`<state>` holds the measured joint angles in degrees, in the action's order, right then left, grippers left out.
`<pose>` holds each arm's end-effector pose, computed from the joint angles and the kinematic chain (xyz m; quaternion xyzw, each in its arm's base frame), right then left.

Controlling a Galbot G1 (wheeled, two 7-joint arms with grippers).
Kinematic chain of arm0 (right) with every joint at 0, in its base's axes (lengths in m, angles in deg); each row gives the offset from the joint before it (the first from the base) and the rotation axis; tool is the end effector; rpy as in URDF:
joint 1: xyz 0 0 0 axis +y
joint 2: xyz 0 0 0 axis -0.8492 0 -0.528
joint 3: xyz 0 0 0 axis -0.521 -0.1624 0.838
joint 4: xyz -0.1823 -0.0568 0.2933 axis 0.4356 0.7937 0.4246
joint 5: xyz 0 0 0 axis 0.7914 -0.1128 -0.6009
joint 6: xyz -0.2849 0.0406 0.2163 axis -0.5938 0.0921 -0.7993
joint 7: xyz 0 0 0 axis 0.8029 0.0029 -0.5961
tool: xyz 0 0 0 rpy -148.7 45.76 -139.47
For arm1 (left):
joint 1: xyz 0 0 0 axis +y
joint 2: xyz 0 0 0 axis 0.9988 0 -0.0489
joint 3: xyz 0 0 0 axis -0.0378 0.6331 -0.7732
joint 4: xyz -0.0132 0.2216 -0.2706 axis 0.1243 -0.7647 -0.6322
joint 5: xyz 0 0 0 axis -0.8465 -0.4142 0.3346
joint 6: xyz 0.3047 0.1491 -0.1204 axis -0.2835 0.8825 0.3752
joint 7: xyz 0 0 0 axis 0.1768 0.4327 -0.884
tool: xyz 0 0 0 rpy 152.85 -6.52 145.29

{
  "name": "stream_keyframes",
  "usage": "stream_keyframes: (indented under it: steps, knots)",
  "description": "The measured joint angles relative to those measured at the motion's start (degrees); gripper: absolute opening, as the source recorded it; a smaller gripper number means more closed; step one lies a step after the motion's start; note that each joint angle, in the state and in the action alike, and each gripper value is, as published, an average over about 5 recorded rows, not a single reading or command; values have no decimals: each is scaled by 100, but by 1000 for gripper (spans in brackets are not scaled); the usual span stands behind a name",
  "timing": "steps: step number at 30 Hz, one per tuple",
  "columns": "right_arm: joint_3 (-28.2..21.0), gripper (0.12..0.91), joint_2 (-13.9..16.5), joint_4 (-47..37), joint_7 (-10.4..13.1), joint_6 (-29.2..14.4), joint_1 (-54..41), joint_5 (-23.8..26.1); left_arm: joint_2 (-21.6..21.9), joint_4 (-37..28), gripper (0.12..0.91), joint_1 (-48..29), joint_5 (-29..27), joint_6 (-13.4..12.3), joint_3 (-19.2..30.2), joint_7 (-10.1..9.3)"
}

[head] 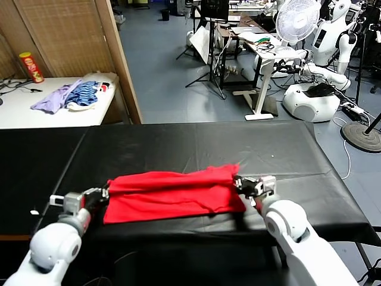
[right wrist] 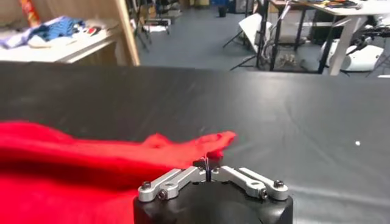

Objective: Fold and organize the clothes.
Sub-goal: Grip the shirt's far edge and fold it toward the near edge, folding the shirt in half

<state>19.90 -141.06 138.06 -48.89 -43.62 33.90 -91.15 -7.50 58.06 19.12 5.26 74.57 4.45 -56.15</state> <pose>0.3117 -0.0238 -0.2458 0.1510 -0.9525 0.0391 0.2617 0.2406 0.1140 -0.2447 -0.0268 -0.9618 -0.0977 0.2545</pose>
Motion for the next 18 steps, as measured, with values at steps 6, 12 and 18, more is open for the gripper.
stream_keyframes:
  steps: [6, 12, 18]
  knots:
    - [63, 230, 69, 156, -47, 31, 149, -8, -88, 178, 128, 258, -99, 79, 5, -3]
    - [274, 559, 191, 432, -63, 27, 328, -100, -63, 427, 305, 454, -87, 184, -86, -3]
    - [517, 783, 88, 419, 72, -245, 169, -10, 83, 498, 649, 421, 382, 127, -342, -40]
